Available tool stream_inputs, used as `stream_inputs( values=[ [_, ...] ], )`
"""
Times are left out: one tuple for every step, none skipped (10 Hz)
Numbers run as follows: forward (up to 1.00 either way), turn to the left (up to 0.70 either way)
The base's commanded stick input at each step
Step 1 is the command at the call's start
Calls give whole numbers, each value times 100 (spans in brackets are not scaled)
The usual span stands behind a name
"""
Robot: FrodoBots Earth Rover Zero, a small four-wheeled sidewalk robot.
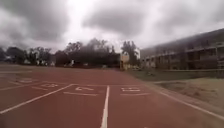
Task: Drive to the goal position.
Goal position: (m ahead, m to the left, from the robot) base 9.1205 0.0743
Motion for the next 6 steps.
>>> stream_inputs(
  values=[
    [70, 0],
    [70, 0],
    [70, 0],
    [70, 0],
    [70, 0],
    [70, 0]
  ],
)
